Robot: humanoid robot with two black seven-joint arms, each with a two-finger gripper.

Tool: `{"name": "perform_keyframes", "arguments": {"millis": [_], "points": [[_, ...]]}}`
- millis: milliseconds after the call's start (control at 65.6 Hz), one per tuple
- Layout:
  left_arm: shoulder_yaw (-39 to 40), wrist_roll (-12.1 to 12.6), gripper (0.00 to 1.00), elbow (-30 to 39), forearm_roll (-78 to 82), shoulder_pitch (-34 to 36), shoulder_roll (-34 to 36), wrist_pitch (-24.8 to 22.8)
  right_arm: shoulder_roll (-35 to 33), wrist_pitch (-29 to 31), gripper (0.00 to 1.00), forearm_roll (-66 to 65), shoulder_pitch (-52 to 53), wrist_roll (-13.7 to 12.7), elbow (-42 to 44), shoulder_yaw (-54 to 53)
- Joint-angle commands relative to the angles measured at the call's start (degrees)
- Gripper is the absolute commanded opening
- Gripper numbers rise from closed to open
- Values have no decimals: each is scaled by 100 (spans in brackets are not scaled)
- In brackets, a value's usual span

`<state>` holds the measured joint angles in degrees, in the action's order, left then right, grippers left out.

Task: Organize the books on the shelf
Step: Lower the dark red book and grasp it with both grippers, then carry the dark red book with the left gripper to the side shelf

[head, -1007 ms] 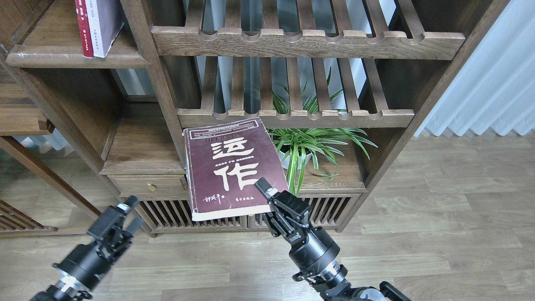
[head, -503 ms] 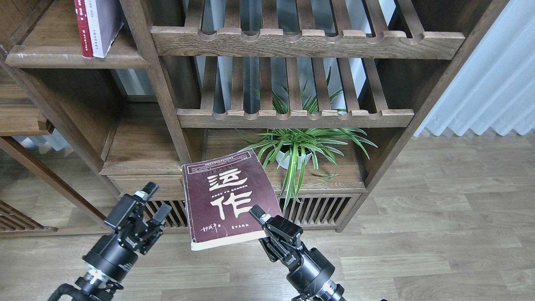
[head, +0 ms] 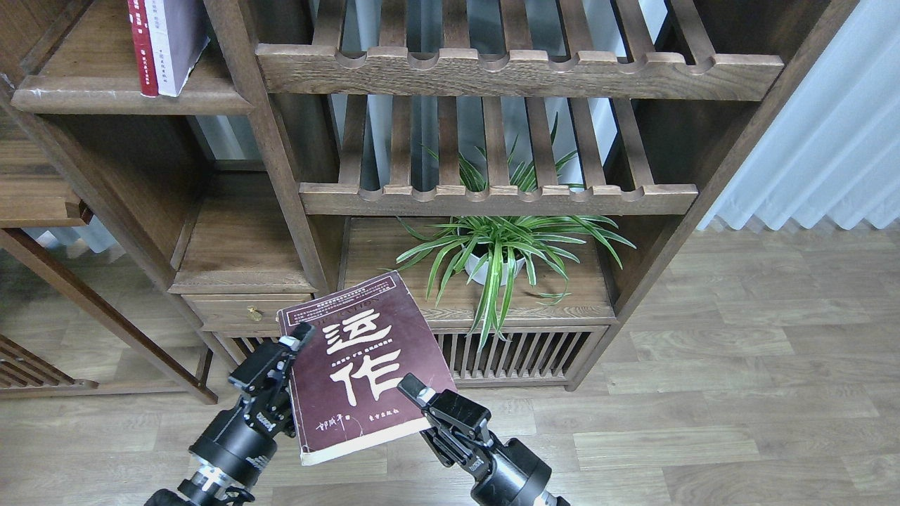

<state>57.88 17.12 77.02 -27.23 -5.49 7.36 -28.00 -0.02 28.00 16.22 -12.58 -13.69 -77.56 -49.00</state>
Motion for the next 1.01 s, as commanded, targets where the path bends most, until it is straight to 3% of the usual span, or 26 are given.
{"name": "perform_keyframes", "arguments": {"millis": [0, 153, 305, 336, 351, 366, 381, 427, 549, 747, 992], "points": [[-40, 2, 26, -2, 7, 22, 20, 0, 2, 0, 4, -4, 1, -2, 4, -13], [-40, 28, 12, -2, 7, 30, 38, 0, 2, 0, 4, 4, -25, -2, 4, -5], [-31, 46, 9, 6, 16, 109, 64, 0, 2, 0, 9, 4, -25, 7, 4, -31], [4, 46, 9, 15, 16, 118, 73, 0, 2, 0, 15, 13, -34, 7, 4, -22], [47, 54, 9, 33, 16, 118, 99, 0, 2, 0, 32, 13, -34, -2, -5, 13], [65, 54, 9, 41, 16, 118, 116, 0, 2, 0, 40, 4, -34, -2, -14, 30], [100, 54, 9, 76, 16, 118, 160, 0, 2, 0, 62, -13, -34, -11, -23, 39], [144, 54, 9, 112, 16, 110, 292, 0, 2, 0, 90, -135, -8, -20, -49, 57], [355, 54, 9, 121, 60, 110, 801, 0, 2, 0, 97, -268, -16, 16, -32, 66], [988, 81, 8, 165, 288, 48, 1478, 0, 2, 0, 99, -286, -7, 24, -23, 4], [2851, 344, 8, 191, 1563, -312, 2182, 0, 2, 0, 99, -303, -16, 24, 47, -22]]}}
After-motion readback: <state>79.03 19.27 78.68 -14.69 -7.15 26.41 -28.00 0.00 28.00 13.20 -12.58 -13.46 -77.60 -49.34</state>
